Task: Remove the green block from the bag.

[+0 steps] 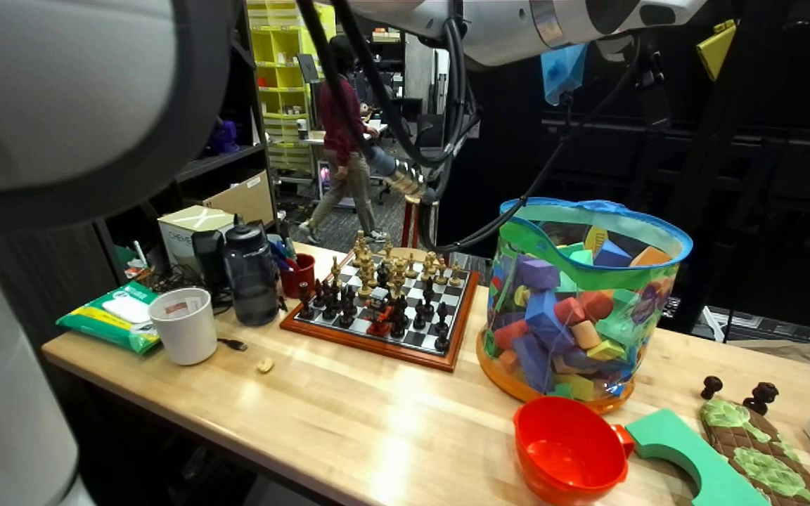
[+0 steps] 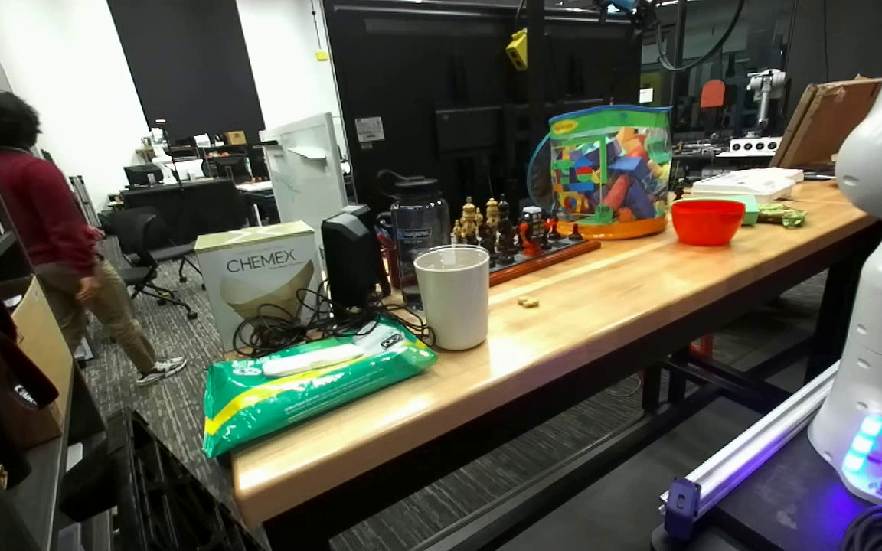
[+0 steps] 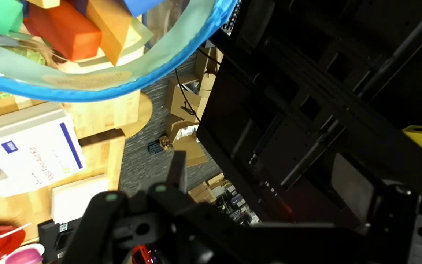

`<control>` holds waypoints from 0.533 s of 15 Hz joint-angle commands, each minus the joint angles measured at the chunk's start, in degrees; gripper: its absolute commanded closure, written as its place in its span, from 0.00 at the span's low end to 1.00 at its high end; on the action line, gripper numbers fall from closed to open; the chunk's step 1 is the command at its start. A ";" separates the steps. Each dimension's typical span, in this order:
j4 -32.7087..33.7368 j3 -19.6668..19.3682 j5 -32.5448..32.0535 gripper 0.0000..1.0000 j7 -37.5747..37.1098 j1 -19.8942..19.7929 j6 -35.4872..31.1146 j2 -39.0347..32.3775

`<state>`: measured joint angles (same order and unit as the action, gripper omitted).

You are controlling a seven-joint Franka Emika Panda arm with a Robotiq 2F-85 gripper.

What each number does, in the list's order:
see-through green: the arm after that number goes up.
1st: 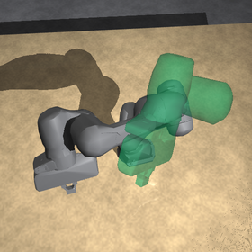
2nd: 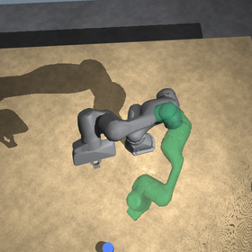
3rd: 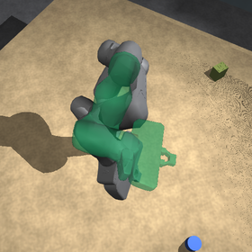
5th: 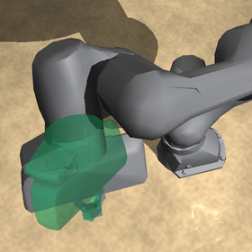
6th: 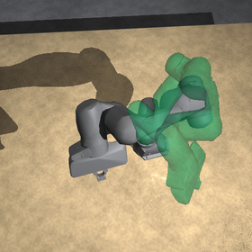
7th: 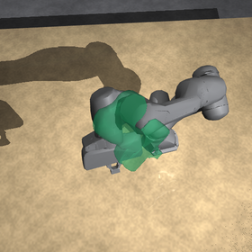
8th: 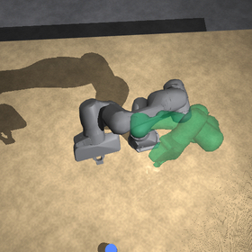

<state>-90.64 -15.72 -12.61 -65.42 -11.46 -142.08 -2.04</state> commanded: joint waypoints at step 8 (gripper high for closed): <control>1.86 0.68 10.55 0.00 22.13 -1.58 14.89 2.73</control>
<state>-88.93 -15.71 -5.35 -49.88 -12.43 -132.20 -1.24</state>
